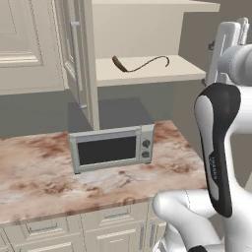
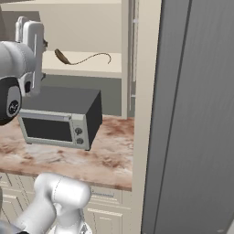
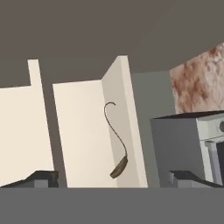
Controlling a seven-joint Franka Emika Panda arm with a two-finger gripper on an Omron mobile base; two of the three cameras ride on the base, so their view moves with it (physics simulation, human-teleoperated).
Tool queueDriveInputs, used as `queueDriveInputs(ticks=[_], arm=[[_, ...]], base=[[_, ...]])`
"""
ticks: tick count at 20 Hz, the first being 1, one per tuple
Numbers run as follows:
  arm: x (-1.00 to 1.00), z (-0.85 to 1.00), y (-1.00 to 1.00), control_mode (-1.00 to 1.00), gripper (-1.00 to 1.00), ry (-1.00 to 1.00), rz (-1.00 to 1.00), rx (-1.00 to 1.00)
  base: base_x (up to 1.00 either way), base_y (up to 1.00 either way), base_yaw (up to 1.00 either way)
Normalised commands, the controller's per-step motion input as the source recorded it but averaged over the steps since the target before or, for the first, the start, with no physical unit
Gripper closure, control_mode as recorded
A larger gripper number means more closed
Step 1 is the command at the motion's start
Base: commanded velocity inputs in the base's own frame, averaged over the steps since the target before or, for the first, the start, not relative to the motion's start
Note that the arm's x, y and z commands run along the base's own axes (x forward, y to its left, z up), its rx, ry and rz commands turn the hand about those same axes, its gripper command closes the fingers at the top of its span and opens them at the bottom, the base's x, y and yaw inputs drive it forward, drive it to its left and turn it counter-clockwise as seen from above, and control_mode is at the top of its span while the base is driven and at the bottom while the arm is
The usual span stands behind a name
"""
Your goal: Open the cabinet and move the ladle to the pot. Then close the cabinet.
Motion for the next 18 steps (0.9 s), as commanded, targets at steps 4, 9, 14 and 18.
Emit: queueDriveInputs(ticks=[4,9,14,18], arm=[[0.34,-0.17,-0.16,-1.0,-1.0,0.0,0.0,-0.07],[0.27,-0.19,-0.12,-1.0,-1.0,0.0,0.0,-0.1],[0.18,-0.23,-0.1,-1.0,-1.0,0.0,0.0,-0.09],[0.16,-0.08,-0.16,-1.0,-1.0,0.0,0.0,-0.02]], base=[[0.0,0.0,0.0],[0.0,0.0,0.0],[0.0,0.0,0.0],[0.0,0.0,0.0]])
